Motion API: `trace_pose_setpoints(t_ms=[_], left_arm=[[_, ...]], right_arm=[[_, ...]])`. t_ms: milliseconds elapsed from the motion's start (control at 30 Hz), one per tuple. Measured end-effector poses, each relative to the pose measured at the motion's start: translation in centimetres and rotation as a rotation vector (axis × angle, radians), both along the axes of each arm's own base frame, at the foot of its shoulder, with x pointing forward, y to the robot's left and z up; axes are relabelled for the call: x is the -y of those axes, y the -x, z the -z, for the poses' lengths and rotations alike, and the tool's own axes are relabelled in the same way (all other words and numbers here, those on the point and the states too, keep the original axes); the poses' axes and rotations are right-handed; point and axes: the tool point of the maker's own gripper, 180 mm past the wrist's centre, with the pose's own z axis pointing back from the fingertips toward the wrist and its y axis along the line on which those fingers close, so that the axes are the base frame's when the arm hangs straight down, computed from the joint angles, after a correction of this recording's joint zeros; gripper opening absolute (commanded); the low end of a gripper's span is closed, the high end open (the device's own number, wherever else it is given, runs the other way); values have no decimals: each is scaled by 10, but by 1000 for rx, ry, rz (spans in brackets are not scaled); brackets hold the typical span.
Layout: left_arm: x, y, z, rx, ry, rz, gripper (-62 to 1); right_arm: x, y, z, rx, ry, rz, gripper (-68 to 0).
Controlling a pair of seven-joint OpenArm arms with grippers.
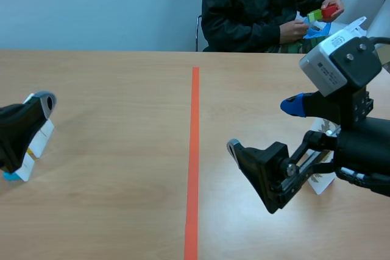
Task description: Sort the leaf by its shape. The table is split by an orange tape line. A compound leaf with several leaflets goes to the left side, a simple leaf with one blade goes to the right side. Return to the home posture when a red brick is placed on the table.
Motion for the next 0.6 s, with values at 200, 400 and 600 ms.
trace_pose_setpoints(t_ms=[200, 400, 600], left_arm=[[19, 20, 15, -97, -13, 91, 14], [51, 32, 31, -158, 41, 173, 14], [74, 36, 50, -187, -3, 190, 14]], right_arm=[[0, 0, 0, 0, 0, 0, 4], [0, 0, 0, 0, 0, 0, 4], [0, 0, 0, 0, 0, 0, 4]])
